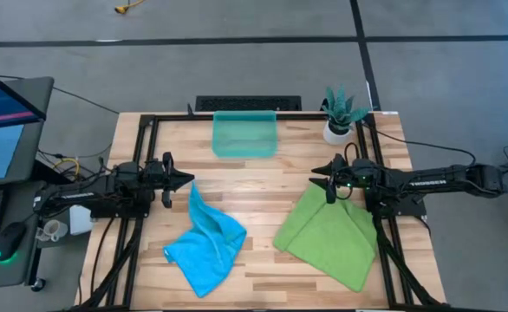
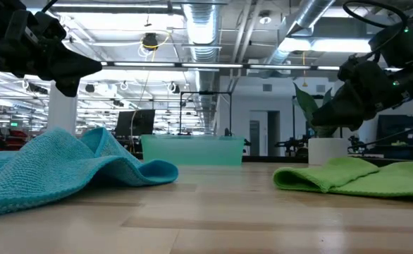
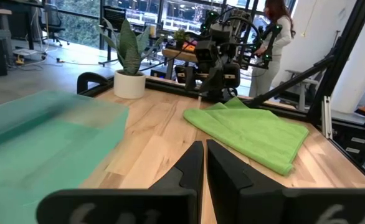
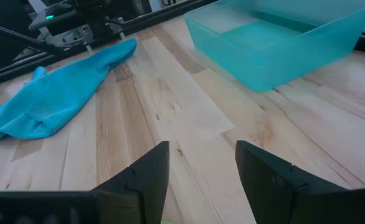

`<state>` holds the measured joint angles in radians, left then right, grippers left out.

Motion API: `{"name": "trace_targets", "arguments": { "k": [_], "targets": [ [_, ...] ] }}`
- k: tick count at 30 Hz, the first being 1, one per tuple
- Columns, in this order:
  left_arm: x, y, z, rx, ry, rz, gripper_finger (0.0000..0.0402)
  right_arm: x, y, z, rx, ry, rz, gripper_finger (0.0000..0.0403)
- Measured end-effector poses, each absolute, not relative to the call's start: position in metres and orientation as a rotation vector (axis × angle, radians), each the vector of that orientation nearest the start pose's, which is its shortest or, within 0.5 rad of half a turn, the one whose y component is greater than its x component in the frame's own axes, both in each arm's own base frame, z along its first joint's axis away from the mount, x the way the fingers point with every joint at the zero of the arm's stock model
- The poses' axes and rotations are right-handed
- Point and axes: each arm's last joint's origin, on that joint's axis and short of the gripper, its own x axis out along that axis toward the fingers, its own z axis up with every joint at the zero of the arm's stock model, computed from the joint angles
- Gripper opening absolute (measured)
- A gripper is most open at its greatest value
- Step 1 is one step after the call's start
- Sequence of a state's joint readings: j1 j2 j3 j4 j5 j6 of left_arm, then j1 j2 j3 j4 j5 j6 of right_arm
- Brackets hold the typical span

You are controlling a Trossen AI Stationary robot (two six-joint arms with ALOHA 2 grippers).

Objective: Roll microfiber towels into tight, uniform cylinder then place into a basket
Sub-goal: Fold the blue microfiber cloth

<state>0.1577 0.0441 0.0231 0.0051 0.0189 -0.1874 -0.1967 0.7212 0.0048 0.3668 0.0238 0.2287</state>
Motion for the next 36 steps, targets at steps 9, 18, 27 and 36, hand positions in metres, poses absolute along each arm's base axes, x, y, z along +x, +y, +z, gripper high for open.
{"name": "trace_targets", "arguments": {
  "k": [9,18,27,36],
  "targets": [
    [0.0980,0.0150,0.1685,-0.189,0.002,0.140,0.0009,0.1340,-0.0274,0.1290,0.256,0.323,-0.258,0.0207],
    [0.0980,0.0150,0.1684,-0.188,0.003,0.140,0.0009,0.1340,-0.0275,0.1292,0.256,0.322,-0.258,0.0207],
    [0.0980,0.0150,0.1684,-0.189,0.003,0.140,0.0009,0.1340,-0.0274,0.1291,0.256,0.323,-0.257,0.0207],
    [0.0980,0.0151,0.1675,-0.167,0.014,0.142,0.0009,0.1340,-0.0274,0.1292,0.256,0.322,-0.257,0.0207]
  ]
}}
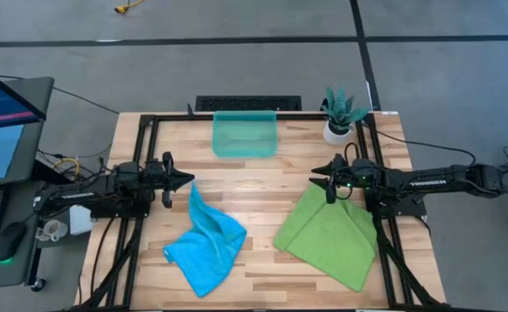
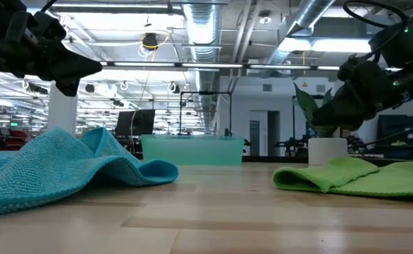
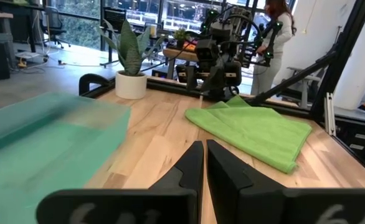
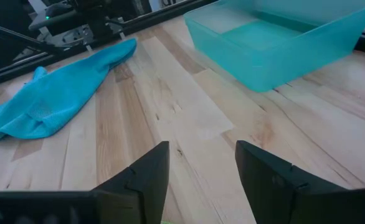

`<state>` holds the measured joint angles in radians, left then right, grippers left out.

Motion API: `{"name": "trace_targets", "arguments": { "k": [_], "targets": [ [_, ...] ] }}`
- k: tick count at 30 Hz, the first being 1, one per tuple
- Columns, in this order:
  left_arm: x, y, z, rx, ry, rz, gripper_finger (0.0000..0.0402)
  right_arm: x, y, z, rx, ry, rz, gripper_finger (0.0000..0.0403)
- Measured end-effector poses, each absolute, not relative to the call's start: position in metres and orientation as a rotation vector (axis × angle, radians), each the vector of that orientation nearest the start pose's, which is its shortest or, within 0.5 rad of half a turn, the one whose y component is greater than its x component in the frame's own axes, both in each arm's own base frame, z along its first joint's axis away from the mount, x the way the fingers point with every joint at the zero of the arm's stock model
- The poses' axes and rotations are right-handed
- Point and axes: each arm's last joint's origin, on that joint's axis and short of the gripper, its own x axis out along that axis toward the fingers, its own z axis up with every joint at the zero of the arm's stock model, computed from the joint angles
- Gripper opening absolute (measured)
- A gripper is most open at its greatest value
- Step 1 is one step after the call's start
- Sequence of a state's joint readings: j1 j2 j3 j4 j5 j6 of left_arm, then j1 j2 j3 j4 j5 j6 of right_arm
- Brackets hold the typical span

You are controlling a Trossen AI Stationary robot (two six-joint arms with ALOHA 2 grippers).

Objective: Roll microfiber towels into tight, uniform cylinder then place into a basket
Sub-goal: Fold the blue microfiber cloth

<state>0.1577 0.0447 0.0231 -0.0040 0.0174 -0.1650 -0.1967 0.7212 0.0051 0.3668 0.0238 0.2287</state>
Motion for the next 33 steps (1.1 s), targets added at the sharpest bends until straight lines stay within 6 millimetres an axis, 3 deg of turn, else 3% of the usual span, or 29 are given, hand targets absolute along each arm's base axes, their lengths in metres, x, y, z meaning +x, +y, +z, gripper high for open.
{"name": "trace_targets", "arguments": {
  "k": [6,20,33],
  "targets": [
    [0.0997,0.0156,0.1651,-0.129,0.047,0.151,0.0038,0.1340,-0.0275,0.1292,0.256,0.322,-0.258,0.0207],
    [0.1037,0.0176,0.1589,-0.223,0.109,0.209,0.0184,0.1340,-0.0274,0.1291,0.256,0.323,-0.258,0.0207],
    [0.1038,0.0167,0.1588,-0.318,0.105,0.183,0.0201,0.1340,-0.0274,0.1291,0.256,0.322,-0.257,0.0207]
  ]
}}
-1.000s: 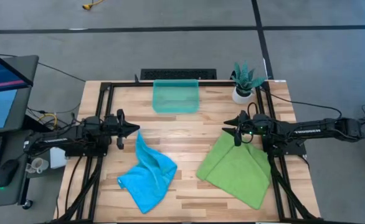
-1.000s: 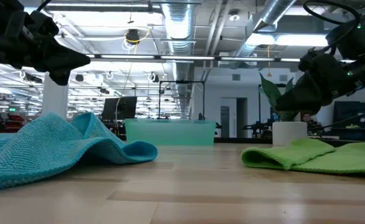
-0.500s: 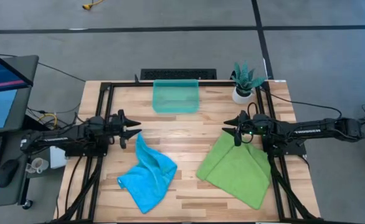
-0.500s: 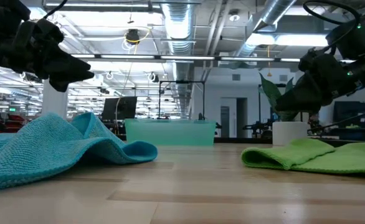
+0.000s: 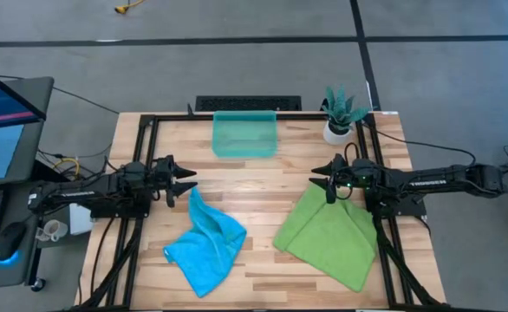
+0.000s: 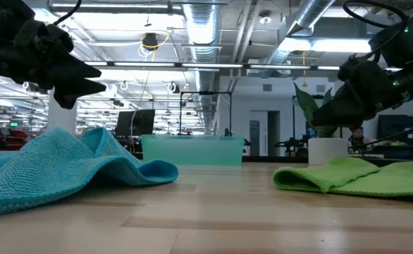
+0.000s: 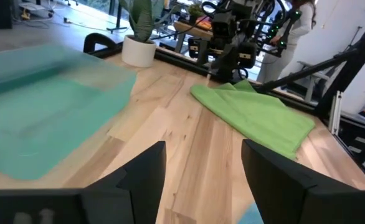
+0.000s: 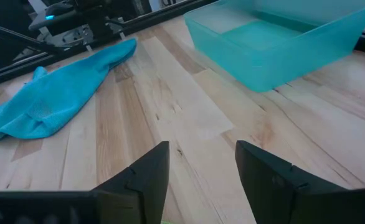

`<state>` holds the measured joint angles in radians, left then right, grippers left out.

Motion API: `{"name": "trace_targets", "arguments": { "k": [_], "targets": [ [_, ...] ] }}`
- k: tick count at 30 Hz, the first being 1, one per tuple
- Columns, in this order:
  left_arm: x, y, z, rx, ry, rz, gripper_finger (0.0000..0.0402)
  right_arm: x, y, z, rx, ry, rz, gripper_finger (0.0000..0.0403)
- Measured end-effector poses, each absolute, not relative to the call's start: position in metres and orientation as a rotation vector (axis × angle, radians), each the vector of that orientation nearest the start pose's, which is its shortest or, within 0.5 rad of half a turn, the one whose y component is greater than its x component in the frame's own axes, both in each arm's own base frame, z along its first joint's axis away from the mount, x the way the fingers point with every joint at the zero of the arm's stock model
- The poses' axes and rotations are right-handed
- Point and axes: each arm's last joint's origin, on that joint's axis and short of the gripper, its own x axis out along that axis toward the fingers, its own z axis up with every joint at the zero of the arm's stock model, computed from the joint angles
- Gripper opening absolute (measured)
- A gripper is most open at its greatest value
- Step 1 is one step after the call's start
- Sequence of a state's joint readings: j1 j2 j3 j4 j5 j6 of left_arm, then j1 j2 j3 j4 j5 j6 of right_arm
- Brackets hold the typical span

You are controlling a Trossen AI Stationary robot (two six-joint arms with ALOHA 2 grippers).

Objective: Roll microfiber towels into tight, uniform cylinder then place into a basket
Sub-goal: Fold the blue microfiber cloth

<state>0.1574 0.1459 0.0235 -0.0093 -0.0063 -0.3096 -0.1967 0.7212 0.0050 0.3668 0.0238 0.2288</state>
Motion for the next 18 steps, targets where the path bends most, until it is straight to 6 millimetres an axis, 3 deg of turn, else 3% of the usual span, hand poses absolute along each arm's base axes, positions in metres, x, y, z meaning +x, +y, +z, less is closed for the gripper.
{"name": "trace_targets", "arguments": {
  "k": [18],
  "targets": [
    [0.105,0.006,0.159,-0.309,0.123,0.078,0.0200,0.134,-0.027,0.129,0.256,0.323,-0.257,0.0207]
  ]
}}
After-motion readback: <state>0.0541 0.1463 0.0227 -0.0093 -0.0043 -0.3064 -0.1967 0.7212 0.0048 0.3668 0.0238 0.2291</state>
